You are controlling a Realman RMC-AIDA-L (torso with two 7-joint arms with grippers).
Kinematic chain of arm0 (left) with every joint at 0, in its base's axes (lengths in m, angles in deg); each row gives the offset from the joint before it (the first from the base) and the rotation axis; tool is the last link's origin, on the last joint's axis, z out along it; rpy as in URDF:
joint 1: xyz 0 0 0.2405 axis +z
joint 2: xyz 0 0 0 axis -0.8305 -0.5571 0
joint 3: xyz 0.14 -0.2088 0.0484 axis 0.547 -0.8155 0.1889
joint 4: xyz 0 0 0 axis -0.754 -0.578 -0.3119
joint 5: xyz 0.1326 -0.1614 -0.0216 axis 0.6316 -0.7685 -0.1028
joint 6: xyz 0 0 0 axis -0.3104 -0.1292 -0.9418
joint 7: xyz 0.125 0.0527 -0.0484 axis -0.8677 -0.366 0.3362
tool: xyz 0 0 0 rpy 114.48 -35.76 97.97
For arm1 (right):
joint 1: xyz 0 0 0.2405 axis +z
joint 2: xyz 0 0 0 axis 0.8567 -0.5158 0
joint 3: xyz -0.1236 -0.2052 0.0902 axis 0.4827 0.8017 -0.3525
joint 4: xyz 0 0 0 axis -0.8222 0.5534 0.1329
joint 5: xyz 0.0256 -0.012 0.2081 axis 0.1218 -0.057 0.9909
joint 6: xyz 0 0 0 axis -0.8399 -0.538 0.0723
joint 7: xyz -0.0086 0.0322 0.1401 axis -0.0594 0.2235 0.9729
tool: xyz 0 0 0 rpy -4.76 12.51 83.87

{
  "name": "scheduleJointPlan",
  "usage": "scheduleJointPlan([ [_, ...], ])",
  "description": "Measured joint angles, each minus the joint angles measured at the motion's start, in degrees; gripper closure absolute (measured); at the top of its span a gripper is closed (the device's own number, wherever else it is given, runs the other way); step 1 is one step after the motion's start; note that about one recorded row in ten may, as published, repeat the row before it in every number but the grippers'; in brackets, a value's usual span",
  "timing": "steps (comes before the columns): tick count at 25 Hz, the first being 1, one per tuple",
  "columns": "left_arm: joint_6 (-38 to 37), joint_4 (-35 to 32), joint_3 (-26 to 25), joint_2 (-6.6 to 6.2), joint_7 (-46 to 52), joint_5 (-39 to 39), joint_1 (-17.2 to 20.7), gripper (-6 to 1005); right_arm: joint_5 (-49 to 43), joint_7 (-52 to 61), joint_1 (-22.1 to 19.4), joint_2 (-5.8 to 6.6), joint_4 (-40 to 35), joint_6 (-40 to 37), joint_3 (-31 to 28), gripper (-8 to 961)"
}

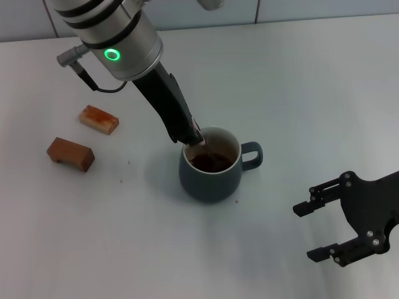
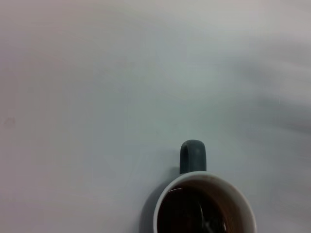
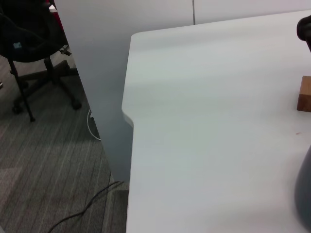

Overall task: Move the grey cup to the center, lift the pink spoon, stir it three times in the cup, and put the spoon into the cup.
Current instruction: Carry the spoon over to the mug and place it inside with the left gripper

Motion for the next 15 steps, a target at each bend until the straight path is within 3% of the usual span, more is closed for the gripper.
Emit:
scheduleJointPlan([
  [15,-2.79,-1.74,0.55,-0.05,0.66,0.09,0.64,744,0.0,0.0,0.22,0.02,-0.06,-0.11,-0.02,258],
])
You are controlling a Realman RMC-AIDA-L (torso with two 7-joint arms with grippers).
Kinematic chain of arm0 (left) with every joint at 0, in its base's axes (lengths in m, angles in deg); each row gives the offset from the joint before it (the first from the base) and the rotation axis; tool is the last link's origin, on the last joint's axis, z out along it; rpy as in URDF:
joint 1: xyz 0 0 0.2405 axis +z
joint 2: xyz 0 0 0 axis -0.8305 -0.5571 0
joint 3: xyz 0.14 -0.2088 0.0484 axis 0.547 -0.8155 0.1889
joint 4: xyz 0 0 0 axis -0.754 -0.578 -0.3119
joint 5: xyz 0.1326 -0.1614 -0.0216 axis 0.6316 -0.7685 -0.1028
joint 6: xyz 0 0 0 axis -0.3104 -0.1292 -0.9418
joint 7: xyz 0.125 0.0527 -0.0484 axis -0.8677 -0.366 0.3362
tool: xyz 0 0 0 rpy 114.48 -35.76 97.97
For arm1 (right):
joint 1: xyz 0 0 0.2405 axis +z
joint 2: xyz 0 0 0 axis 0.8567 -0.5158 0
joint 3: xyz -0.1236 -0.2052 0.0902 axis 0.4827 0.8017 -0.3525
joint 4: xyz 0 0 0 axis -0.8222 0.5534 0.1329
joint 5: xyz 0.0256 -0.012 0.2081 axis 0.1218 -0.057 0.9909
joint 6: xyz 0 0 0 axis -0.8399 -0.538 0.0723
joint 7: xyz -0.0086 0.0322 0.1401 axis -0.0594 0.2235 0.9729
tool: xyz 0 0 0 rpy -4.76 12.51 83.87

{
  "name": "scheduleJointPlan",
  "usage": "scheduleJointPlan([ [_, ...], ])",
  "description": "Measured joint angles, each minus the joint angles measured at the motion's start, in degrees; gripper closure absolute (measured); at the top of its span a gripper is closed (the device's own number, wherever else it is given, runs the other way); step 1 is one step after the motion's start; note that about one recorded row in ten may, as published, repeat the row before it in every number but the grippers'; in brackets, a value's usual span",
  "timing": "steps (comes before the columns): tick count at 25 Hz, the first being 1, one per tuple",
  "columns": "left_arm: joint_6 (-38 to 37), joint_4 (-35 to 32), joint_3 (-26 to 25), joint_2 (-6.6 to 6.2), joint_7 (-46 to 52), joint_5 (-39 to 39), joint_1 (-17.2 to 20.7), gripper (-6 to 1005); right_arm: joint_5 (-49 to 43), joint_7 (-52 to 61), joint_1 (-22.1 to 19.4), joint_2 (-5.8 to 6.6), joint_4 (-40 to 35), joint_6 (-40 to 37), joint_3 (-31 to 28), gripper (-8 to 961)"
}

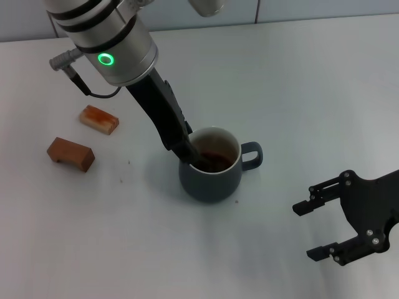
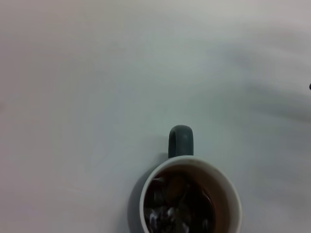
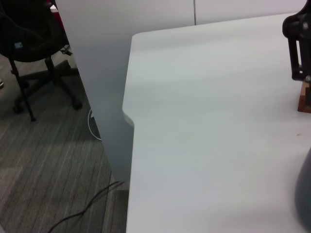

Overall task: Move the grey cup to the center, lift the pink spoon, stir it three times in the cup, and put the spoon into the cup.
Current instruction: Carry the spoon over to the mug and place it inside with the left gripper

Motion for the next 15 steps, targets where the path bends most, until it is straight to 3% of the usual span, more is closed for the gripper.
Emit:
scheduleJointPlan([
  [11,-0.67,-3.12,-0.51,0.02,-0.17,-0.43,-0.13,287,0.16,0.0,0.36,0.23,-0.03,0.34,-0.03,258],
  [15,-0.68,-6.08,-2.34,0.02,-0.08,-1.36,0.65,197,0.26,0.0,0.5,0.32,-0.03,0.43,-0.09,258],
])
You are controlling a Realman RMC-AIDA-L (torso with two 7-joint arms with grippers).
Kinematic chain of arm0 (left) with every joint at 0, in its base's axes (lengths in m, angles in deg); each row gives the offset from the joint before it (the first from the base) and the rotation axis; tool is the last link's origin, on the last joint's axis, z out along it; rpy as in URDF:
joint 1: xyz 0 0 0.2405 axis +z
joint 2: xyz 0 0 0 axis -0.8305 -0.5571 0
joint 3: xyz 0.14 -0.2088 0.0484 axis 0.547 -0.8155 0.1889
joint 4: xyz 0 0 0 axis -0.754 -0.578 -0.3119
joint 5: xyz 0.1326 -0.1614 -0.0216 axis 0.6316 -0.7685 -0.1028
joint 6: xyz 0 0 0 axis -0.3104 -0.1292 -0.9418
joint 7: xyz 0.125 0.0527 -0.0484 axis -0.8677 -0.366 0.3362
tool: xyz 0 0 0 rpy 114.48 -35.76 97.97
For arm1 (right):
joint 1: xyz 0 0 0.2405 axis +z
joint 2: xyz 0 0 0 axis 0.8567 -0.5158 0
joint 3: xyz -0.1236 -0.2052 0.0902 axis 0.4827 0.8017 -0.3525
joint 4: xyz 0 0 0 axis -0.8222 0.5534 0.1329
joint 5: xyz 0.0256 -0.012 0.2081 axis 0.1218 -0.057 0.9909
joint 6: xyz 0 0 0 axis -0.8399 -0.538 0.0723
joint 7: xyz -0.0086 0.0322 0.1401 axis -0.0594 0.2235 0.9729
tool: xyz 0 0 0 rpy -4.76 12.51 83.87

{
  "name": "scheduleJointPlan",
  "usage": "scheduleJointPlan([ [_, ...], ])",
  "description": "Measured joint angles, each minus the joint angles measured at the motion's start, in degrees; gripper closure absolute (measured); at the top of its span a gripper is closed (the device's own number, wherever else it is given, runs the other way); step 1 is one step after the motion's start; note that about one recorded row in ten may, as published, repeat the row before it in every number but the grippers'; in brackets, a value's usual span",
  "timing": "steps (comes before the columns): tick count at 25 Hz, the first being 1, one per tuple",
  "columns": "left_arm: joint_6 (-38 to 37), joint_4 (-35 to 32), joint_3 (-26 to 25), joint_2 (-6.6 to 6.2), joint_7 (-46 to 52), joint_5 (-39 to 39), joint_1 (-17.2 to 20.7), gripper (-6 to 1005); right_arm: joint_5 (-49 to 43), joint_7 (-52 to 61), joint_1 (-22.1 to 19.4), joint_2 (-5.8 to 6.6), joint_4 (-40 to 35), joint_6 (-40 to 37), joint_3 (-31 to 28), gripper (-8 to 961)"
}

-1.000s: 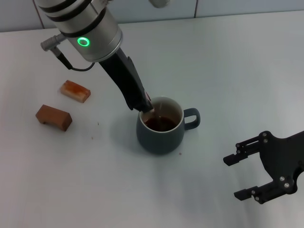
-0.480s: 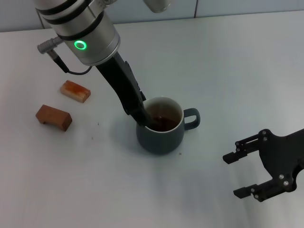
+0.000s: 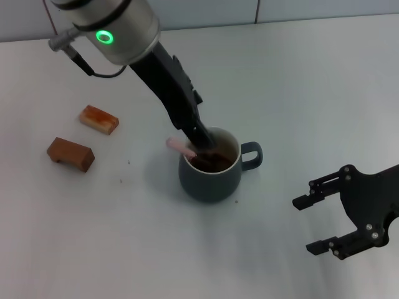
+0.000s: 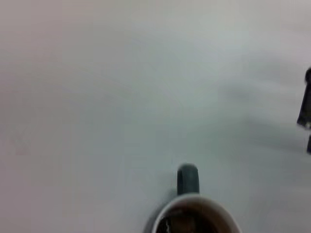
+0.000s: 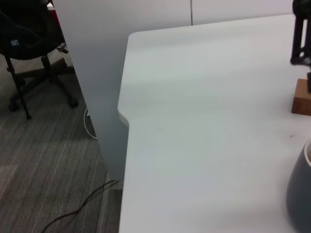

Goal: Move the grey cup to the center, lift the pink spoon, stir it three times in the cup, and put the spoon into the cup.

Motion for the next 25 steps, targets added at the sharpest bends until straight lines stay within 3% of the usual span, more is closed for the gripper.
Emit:
scheduleJointPlan([
  [6,-0.07,-0.46,-7.98,-0.35,-2.12,-7.29,1.79,153,0.05,0.0,0.32,0.02,0.03,0.23,-0.09,258],
  [10,-0.74,-0.39,-17.47,-0.55,-5.83,-14.83,4.19,154,0.08,0.0,0.43,0.01,0.05,0.49,-0.09,258],
  [16,-1.02,0.04,-23.05,-0.62,-8.07,-19.8,6.14,155,0.1,0.0,0.49,0.01,0.03,0.6,-0.34,258],
  [17,-1.14,1.56,-28.6,-1.03,-10.56,-26.78,9.91,155,0.11,0.0,0.49,0.01,0.02,0.64,-0.52,258],
  [18,-1.07,2.4,-29.99,-1.18,-11.18,-29.43,11.6,155,0.13,0.0,0.49,0.01,0.02,0.68,-0.69,258],
  [20,-0.96,3.01,-30.88,-1.23,-11.64,-31.15,12.82,156,0.17,0.0,0.49,0.01,0.01,0.72,-0.98,258],
  [21,-0.81,5.44,-33.47,-1.14,-13.66,-36.76,16.4,156,0.18,0.0,0.52,-0.02,0.0,0.75,-1.31,258],
  [25,-0.76,9.18,-35.32,-1.27,-16.61,-42.9,20.41,157,0.19,0.0,0.56,-0.1,0.0,0.76,-1.48,258],
])
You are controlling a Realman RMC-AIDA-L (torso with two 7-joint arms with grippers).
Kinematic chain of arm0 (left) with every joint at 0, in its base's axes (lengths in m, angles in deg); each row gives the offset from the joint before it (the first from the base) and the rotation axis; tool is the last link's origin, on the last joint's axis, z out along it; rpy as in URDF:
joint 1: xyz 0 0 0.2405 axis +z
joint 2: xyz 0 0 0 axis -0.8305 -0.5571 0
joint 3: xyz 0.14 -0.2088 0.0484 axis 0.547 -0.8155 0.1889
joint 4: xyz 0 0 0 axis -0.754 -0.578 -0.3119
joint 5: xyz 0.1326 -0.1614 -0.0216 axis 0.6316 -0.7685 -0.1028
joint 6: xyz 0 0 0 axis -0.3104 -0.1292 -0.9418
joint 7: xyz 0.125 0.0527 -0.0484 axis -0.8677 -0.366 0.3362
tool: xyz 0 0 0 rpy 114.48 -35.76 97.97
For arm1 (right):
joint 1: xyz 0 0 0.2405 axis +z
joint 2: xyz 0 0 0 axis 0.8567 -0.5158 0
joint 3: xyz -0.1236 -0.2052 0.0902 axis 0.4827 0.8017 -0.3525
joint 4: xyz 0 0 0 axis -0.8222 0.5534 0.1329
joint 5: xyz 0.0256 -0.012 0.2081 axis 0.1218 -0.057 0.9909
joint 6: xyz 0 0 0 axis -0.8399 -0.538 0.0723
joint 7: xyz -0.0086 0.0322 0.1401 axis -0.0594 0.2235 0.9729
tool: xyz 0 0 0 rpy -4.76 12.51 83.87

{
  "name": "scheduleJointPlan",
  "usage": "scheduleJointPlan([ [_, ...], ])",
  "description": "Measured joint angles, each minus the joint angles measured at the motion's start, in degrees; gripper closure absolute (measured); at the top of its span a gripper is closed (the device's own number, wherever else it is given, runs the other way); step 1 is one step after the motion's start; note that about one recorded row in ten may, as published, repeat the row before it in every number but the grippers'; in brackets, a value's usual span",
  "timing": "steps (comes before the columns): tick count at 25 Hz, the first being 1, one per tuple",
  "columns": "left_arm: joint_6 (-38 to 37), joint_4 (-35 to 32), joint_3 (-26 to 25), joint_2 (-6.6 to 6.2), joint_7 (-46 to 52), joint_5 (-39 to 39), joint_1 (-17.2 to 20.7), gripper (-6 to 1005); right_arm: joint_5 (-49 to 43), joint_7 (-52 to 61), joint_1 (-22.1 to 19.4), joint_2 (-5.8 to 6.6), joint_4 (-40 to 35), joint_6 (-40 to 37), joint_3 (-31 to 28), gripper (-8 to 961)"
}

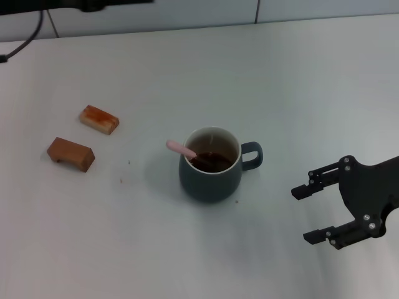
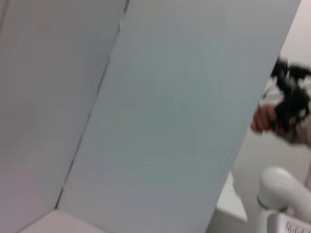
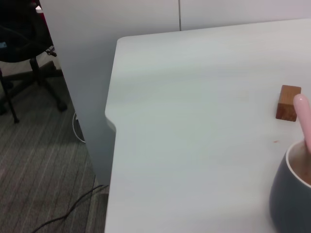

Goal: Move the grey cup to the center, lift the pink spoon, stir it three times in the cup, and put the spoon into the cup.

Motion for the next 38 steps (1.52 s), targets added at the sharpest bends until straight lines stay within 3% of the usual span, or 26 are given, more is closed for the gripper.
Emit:
scheduleJointPlan([
  [6,0.11,5.14,-1.35,-0.27,-5.47,-6.52,5.75,157,0.0,0.0,0.02,-0.06,0.0,0.02,-0.05,259],
  [11,-0.5,6.88,-1.0,0.13,-11.64,-7.54,9.17,157,0.19,-0.45,0.02,-0.26,0.31,0.07,-1.67,259],
  [16,-6.58,10.6,1.39,-2.24,-18.26,-5.78,9.98,157,0.26,-0.65,-0.06,-0.26,0.53,0.07,-2.2,259],
  [17,-6.58,10.6,1.39,-2.24,-18.26,-5.78,9.98,157,0.26,-0.65,-0.06,-0.26,0.53,0.07,-2.2,259],
  [18,-9.09,11.91,4.29,-3.93,-19.9,-2.79,9.78,157,0.27,-0.66,-0.12,-0.24,0.59,0.07,-2.23,259],
  [20,-9.24,12.0,5.93,-4.49,-20.39,-0.67,9.82,157,0.26,-0.67,-0.15,-0.13,0.84,0.07,-2.27,260],
  [26,-9.51,12.03,6.92,-4.8,-25.71,11.1,9.73,157,0.3,-1.17,-0.18,0.38,2.28,0.04,-2.51,259],
  [32,-9.52,12.17,6.56,-6.26,-32.76,12.37,11.87,157,1.39,-4.26,-0.57,0.72,5.98,-0.61,-7.48,259],
  [38,-8.97,12.68,6.42,-5.93,-38.36,14.66,14.43,157,2.26,-7.06,-0.72,0.69,10.39,-0.61,-10.29,259],
])
